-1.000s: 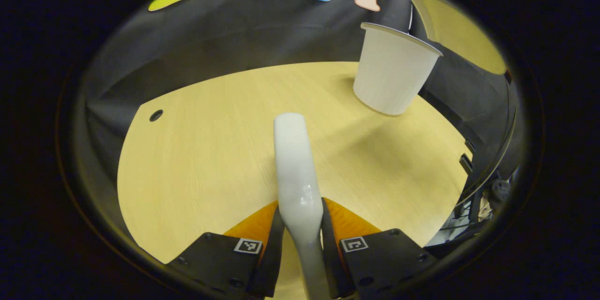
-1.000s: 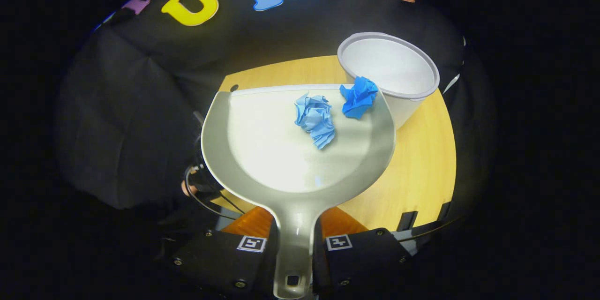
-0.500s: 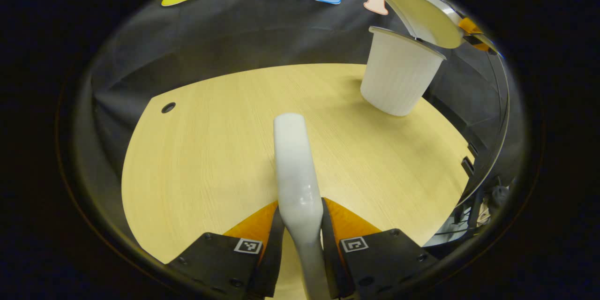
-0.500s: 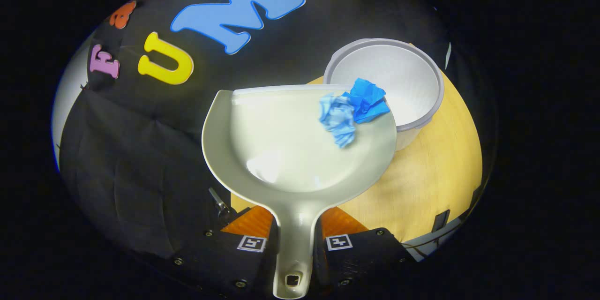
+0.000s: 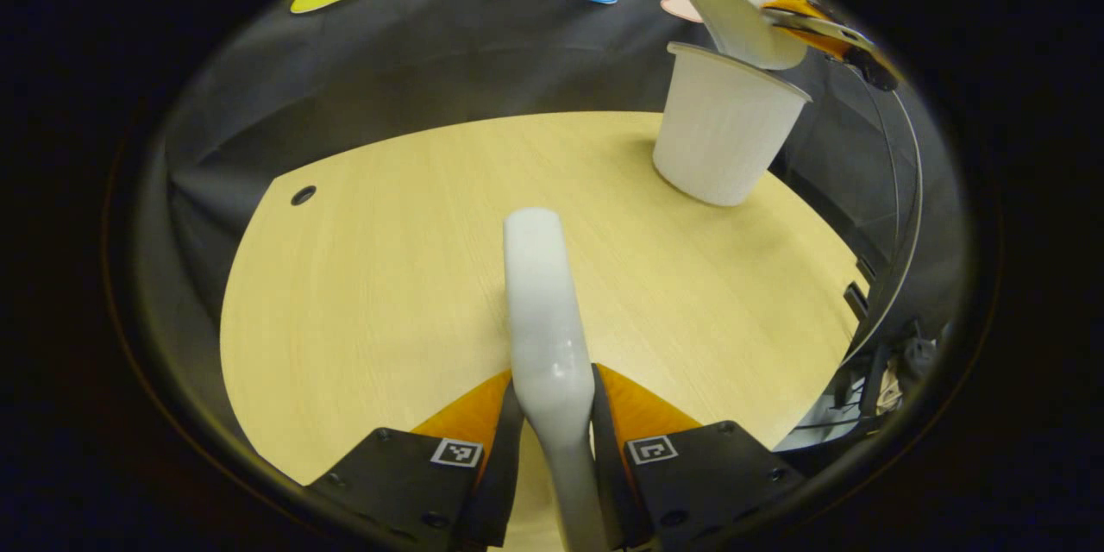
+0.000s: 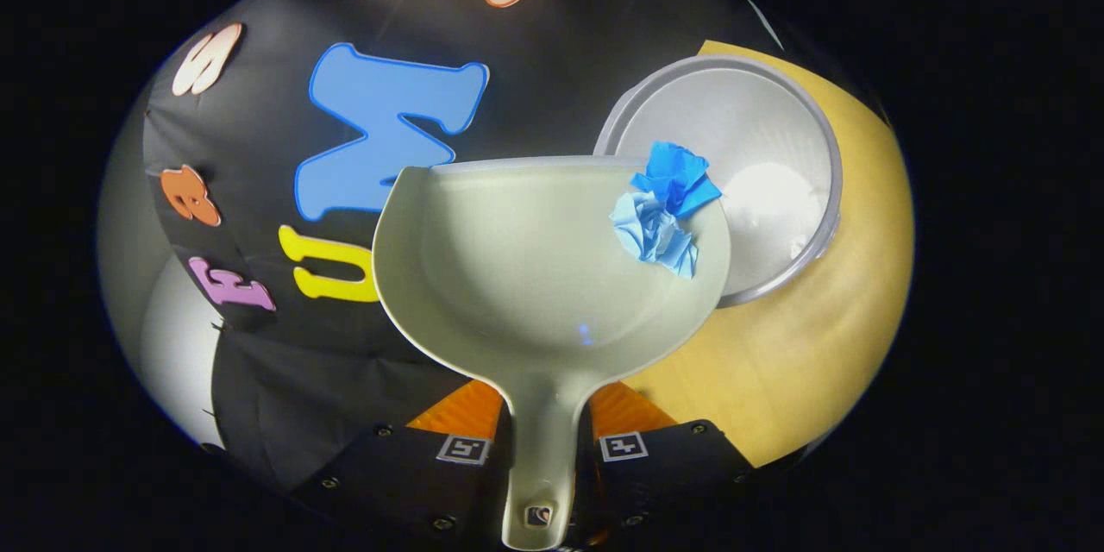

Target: Pick up the small broom and dustpan from the desktop, sweep the trash into the dustpan with the broom, and then empty the trash into the garbage bin.

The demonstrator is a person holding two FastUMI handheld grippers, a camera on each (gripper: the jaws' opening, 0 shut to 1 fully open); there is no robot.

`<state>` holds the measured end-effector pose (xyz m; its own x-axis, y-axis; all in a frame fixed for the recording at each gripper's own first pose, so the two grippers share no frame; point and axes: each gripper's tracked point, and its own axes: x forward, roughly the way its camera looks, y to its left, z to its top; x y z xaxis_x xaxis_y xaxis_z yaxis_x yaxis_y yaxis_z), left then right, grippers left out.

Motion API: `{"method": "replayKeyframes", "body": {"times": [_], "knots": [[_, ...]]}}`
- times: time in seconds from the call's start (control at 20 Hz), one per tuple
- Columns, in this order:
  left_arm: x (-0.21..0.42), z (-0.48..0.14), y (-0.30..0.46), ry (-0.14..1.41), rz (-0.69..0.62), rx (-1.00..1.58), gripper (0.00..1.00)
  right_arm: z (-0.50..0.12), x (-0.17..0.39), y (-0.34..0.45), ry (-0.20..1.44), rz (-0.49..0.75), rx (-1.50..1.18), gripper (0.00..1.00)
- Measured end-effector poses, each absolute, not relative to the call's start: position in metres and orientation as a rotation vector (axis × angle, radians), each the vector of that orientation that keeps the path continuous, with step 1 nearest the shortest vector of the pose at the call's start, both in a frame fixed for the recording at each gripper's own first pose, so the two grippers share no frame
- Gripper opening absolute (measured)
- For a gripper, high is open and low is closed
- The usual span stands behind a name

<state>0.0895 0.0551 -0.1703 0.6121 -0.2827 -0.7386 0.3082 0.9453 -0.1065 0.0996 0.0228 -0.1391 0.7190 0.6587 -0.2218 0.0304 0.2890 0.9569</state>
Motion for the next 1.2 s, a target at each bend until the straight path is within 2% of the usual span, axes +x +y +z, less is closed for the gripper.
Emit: {"method": "replayKeyframes", "body": {"times": [0.3,0.55,0.8,0.85,1.0,1.2], "knots": [[0.086,-0.17,0.048,0.844,-0.354,0.032,0.46,-0.117,0.103,0.015,0.586,0.552,1.517,0.32],[0.082,-0.17,0.049,0.84,-0.346,0.033,0.46,-0.109,0.102,0.014,0.537,0.564,1.569,0.32],[0.078,-0.167,0.052,0.832,-0.348,0.042,0.49,-0.091,0.091,0.013,0.436,0.638,1.729,0.31],[0.078,-0.166,0.053,0.829,-0.351,0.046,0.46,-0.09,0.092,0.016,0.437,0.646,1.733,0.31],[0.076,-0.164,0.051,0.824,-0.357,0.049,0.46,-0.086,0.089,0.024,0.424,0.658,1.755,0.31],[0.072,-0.163,0.06,0.821,-0.348,0.03,0.46,-0.095,0.076,0.044,0.452,0.642,1.655,0.32]]}}
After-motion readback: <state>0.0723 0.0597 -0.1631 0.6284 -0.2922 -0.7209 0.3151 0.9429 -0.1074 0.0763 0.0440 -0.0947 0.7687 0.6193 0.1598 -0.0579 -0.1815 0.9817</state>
